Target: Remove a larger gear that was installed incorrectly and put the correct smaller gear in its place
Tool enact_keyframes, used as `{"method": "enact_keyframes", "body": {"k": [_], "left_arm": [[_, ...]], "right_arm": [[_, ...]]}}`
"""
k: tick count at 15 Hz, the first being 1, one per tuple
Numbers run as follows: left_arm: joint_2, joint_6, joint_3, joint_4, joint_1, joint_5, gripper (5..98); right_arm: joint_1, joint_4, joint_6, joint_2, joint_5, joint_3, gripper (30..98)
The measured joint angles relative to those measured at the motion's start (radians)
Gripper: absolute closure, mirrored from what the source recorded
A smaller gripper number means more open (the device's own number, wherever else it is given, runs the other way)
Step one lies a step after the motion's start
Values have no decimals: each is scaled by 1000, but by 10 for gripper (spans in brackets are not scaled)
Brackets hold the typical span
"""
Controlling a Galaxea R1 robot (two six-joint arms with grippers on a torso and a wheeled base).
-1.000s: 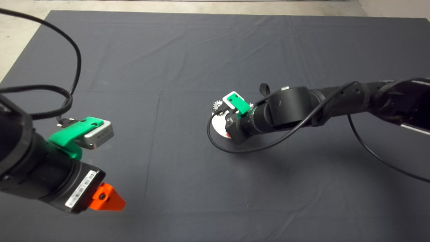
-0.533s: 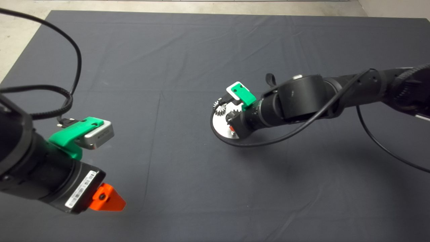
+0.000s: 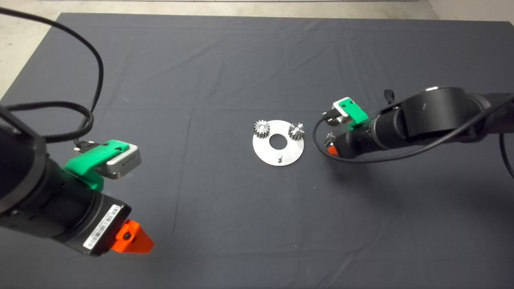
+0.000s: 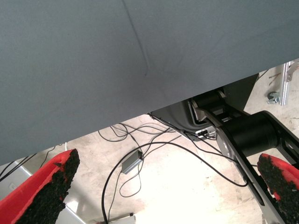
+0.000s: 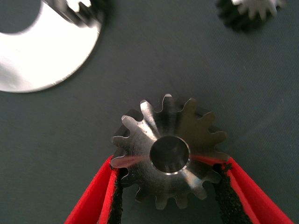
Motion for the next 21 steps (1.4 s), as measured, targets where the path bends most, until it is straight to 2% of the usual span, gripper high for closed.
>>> {"method": "enact_keyframes", "body": {"k": [3,6,9,14,15,17,19,21], "left_arm": [[3,-3,-8,1,0,0,58],[2,-3,-8,0,0,0,58],[2,-3,-8,1,0,0,58],[2,-3,-8,1,0,0,58],[2,-3,-8,1,0,0,58],[2,-3,-8,1,0,0,58],[3,-3,-8,1,0,0,58],[5,-3,-8,1,0,-1,58]], "right_arm": [[-79,-11,-3,-33,-11,0,848],[-139,-55,-6,-32,-3,1,848],[-139,-63,-7,-41,6,2,845],[-137,-66,-7,-56,-4,31,831],[-135,-66,-7,-59,-5,44,806],[-130,-66,-7,-61,-5,47,806],[-127,-66,-7,-68,-1,47,754],[-122,-66,-7,-71,-1,47,733]]}}
